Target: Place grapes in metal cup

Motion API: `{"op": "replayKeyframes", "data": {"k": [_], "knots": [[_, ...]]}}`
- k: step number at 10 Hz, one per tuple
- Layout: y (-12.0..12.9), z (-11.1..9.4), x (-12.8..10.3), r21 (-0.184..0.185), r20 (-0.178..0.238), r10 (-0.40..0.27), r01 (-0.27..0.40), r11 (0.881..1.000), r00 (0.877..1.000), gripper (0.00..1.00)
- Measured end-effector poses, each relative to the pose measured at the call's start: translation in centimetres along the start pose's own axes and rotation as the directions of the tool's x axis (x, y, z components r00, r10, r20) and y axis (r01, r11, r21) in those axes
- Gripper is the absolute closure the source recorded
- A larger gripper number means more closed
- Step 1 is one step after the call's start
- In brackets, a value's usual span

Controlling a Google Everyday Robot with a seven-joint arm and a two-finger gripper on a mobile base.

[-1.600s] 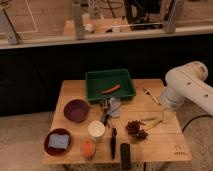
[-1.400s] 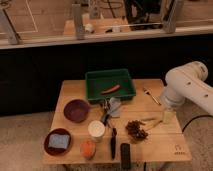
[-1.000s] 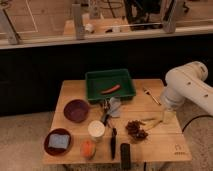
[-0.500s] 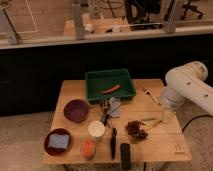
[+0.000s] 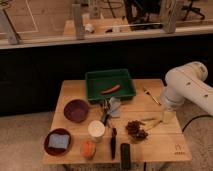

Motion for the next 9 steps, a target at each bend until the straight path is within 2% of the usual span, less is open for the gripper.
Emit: {"op": "replayKeyframes", "data": {"k": [9], "knots": [[0.31, 0.45, -0.27, -0.007, 0.004, -0.015, 0.015, 1.0, 1.0, 0.2]]}}
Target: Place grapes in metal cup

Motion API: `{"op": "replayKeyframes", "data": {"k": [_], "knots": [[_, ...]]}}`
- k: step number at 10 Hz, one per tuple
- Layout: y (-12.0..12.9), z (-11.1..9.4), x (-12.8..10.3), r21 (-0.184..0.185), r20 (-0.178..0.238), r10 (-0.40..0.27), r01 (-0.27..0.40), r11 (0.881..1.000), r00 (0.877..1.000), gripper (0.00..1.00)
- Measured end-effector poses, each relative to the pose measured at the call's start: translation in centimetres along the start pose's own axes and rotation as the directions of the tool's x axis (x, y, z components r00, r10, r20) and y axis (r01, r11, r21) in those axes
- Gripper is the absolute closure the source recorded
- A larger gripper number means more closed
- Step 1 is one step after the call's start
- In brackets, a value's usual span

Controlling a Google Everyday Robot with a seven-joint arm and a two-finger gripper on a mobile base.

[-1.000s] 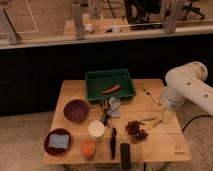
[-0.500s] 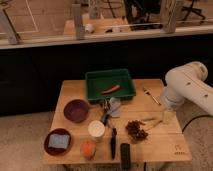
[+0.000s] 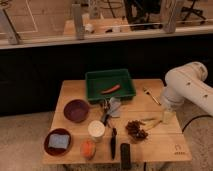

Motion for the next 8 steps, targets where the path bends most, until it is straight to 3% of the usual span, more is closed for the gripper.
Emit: {"op": "replayKeyframes", "data": {"k": [3, 6, 8], "knots": [[0.9, 4.5, -3.7, -0.014, 0.028, -0.081, 0.082, 0.997, 0.996, 0.2], [1.4, 9.7, -5.7, -0.009, 0.028, -0.129, 0.129, 0.992, 0.991, 0.2], [1.0, 11.8, -6.3, -0.019, 0.031, -0.147, 0.148, 0.989, 0.989, 0.2]]}}
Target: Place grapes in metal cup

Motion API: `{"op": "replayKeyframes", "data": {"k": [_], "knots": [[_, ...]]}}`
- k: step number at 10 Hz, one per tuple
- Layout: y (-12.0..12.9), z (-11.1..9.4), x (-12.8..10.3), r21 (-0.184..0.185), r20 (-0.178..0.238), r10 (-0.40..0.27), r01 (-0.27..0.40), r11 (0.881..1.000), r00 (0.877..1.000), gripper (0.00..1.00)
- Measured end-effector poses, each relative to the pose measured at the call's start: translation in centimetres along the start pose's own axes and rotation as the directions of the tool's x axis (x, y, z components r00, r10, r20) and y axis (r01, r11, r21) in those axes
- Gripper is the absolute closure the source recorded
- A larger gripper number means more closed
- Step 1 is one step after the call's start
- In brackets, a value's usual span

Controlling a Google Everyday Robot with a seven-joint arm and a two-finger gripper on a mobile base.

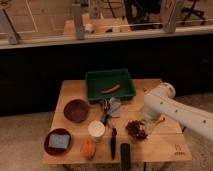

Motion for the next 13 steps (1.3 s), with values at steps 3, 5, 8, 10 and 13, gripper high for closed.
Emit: {"op": "replayKeyframes", "data": {"k": [3, 5, 8, 10, 13], "knots": [[0.0, 2.0, -0.3, -0.046, 0.047, -0.01, 0.012, 0.999, 0.999, 0.2], [0.6, 2.5, -1.0, -0.092, 0.106, -0.027, 0.036, 0.995, 0.994, 0.2], [2.4, 1.2, -2.8, -0.113, 0.153, -0.095, 0.113, 0.987, 0.984, 0.2], [4.0, 0.8, -4.2, -0.114, 0.138, -0.14, 0.156, 0.981, 0.981, 0.2], [4.7, 1.2, -5.2, -0.096, 0.142, -0.151, 0.166, 0.981, 0.978, 0.2]]}}
